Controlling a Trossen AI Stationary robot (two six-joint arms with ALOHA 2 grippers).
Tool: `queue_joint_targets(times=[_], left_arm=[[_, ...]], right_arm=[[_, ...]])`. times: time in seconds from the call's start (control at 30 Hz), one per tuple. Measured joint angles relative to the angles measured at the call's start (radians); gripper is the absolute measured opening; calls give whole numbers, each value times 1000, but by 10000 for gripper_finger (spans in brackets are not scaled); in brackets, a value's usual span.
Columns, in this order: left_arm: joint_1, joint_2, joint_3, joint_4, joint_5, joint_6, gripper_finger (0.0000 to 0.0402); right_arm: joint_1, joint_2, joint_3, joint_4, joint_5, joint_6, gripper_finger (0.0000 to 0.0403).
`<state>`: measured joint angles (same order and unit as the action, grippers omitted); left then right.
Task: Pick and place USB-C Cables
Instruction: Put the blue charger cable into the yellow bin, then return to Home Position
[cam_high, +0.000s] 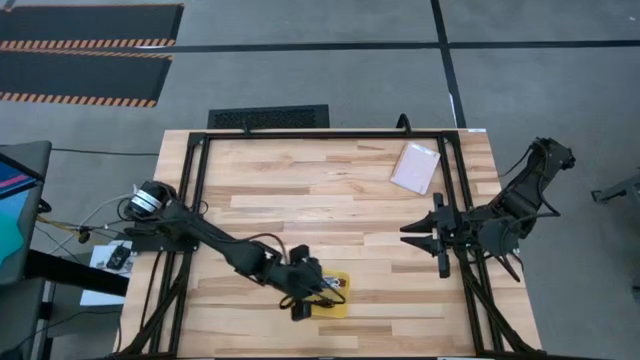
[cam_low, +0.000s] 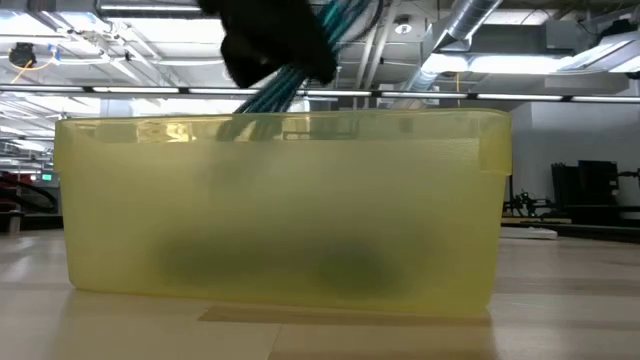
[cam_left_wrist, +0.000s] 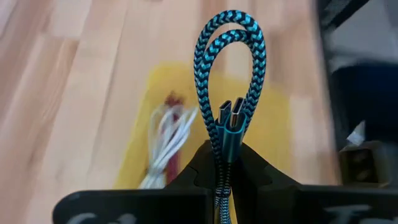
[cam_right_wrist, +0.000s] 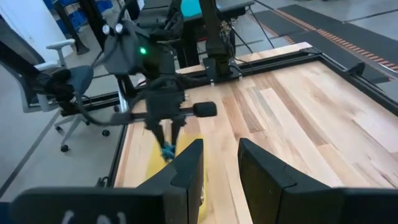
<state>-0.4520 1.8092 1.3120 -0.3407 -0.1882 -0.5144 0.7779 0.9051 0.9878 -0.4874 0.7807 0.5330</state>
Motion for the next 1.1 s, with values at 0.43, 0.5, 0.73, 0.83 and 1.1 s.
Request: queue_joint_targets(times=[0.43, 0.5, 0.73, 0.83, 1.1], left_arm=[[42, 155, 83, -125, 179, 61, 4], [42, 162, 81, -131, 194, 61, 9], [43, 186, 82, -113, 206, 67, 31], [42, 186, 82, -110, 207, 69, 49], [46, 186, 82, -113, 233, 69, 158]], right_arm=[[27, 0, 0, -13, 3, 18, 123], [27, 0, 0, -13, 3, 20, 123], [27, 0, 0, -13, 4, 20, 123], [27, 0, 0, -11, 4, 20, 123], [27, 0, 0, -11, 4, 19, 123]])
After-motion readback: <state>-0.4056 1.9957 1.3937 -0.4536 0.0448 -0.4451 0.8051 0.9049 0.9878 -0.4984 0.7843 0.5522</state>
